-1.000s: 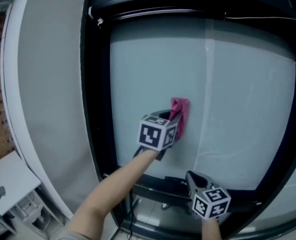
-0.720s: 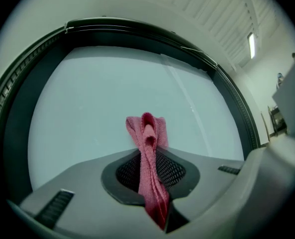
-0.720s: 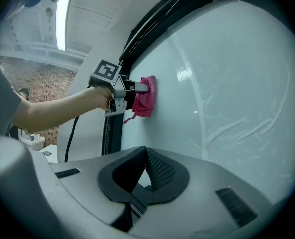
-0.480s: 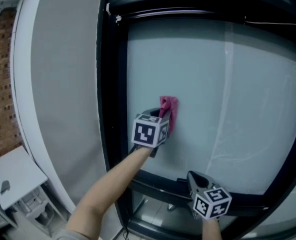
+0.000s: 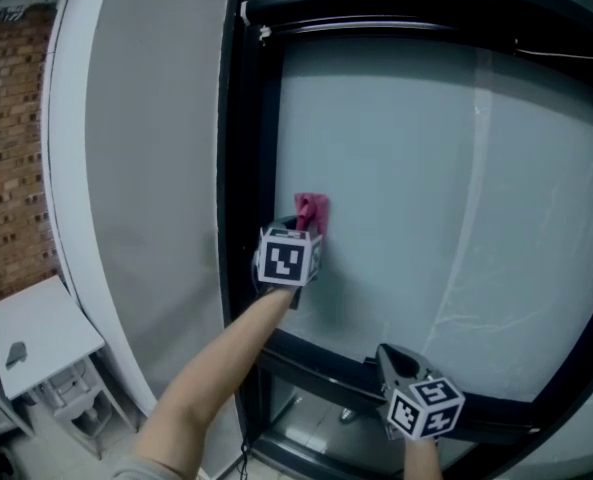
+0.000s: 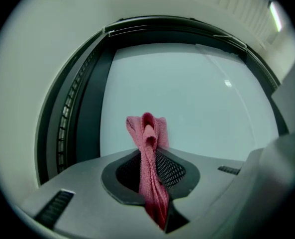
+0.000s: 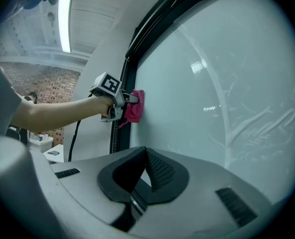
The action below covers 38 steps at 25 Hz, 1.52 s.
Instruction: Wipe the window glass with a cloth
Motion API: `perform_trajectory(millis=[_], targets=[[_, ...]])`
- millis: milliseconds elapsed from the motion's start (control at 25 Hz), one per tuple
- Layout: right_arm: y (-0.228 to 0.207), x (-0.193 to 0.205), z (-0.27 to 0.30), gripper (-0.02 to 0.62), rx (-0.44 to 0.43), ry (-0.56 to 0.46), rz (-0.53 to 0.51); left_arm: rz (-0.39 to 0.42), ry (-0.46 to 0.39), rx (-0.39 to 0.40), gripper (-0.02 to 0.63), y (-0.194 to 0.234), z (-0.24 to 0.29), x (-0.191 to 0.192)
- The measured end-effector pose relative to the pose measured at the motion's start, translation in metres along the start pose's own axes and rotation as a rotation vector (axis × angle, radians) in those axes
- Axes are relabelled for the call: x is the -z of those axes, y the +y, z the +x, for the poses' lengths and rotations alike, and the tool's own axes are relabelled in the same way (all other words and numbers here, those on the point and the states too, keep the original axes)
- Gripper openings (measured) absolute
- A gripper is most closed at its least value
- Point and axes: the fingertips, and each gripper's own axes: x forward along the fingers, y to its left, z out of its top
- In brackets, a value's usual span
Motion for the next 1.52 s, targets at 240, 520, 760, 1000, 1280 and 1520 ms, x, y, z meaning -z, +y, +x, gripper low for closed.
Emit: perform_trajectory(millis=[240,520,760,1000,1280,1520], targets=[[-0.004,0.001,-0.001,-0.011,-0.019,0.0,-0.001,0.005,0.03,-0.124,0.051,0.03,-0.001,0.012],[-0.01,0.002,-0.007,-0.011,-0.03,-0.003,0.002,0.022,0.034,-0.257,0.051,0.054,-0.013,0.019],[-0.005,0.006,-0.007,-0.011,-0.051,0.012,0.005,0.03,0.073,-0.281,0.051,0.053,-0.017,0.047],[-0.005,0.012,-0.014,-0.011,-0.041,0.021,0.008,0.021,0.129,-0.297,0.051,0.056,-0.019,0.082],[-0.009,0.018,-0.025,-0.011,-0.01,0.035,0.013,-0.035,0.095,-0.153,0.051,0.021,-0.009,0.091],[-0.013,0.021,-0.034,-0.011,0.012,0.042,0.024,-0.048,0.051,-0.06,0.051,-0.011,-0.004,0.081]])
